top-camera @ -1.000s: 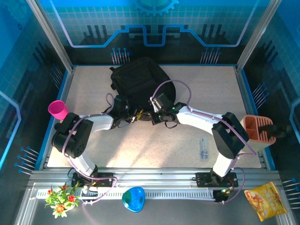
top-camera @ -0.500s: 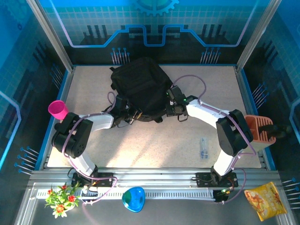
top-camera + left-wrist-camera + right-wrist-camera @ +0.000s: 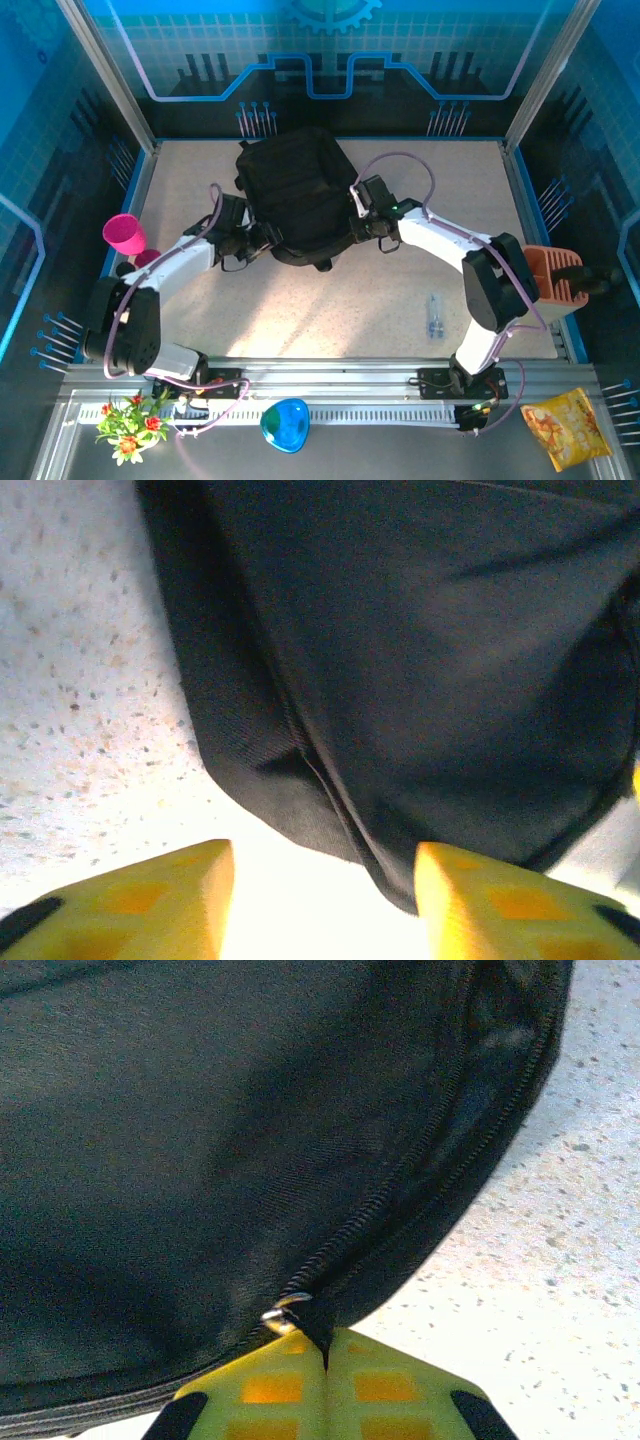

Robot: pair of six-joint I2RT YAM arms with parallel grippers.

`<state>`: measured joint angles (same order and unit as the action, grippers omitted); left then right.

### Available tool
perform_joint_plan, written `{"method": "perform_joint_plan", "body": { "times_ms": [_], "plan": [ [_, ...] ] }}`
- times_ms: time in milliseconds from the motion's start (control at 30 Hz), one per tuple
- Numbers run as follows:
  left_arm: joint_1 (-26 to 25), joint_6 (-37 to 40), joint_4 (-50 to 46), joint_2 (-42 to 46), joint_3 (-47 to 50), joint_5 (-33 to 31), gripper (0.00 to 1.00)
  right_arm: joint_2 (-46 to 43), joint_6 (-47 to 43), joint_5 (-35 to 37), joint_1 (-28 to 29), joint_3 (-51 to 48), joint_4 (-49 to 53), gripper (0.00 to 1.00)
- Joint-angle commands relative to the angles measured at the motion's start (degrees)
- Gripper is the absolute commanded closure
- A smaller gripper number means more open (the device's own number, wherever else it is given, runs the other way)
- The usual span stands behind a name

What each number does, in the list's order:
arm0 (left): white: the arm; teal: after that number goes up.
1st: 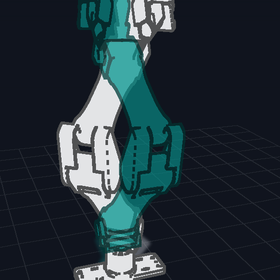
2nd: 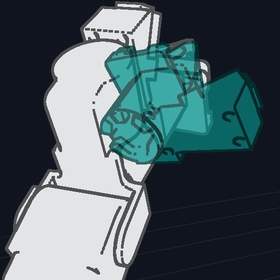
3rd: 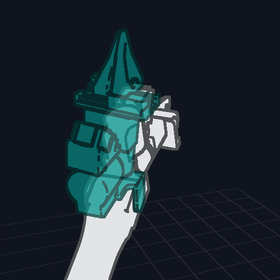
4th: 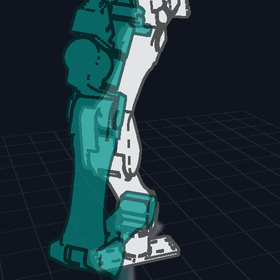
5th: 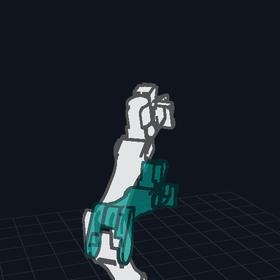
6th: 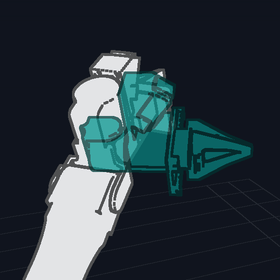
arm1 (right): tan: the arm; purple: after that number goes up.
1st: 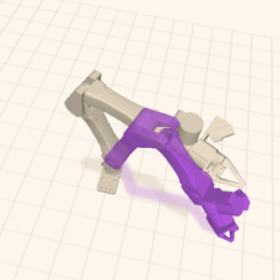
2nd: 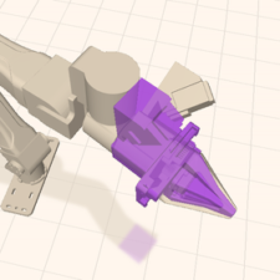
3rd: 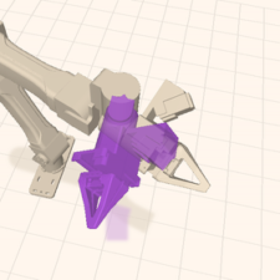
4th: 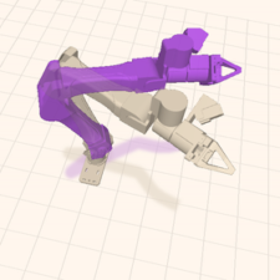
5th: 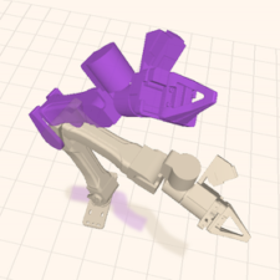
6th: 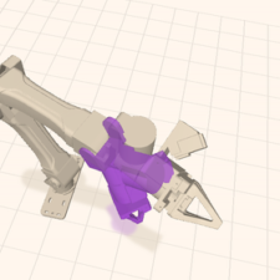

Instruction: Pack books, pencil case, and school supplies into a backpack

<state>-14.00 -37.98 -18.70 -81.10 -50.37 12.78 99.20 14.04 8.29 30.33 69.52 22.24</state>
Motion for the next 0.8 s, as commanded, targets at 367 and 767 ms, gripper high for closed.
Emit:
{"method": "perform_joint_plan", "body": {
  "times_ms": [367,767],
  "plan": [
    [-16.2,25.5,-5.4,-12.0,-19.1,-0.3,0.37,-5.6,1.9,-10.6,-3.6,-5.7,-4.8,1.00],
    [-21.1,35.7,-12.2,-27.4,-31.1,-4.2,0.44,-5.7,3.6,-13.3,-6.5,-7.9,-5.9,1.00]
  ]
}}
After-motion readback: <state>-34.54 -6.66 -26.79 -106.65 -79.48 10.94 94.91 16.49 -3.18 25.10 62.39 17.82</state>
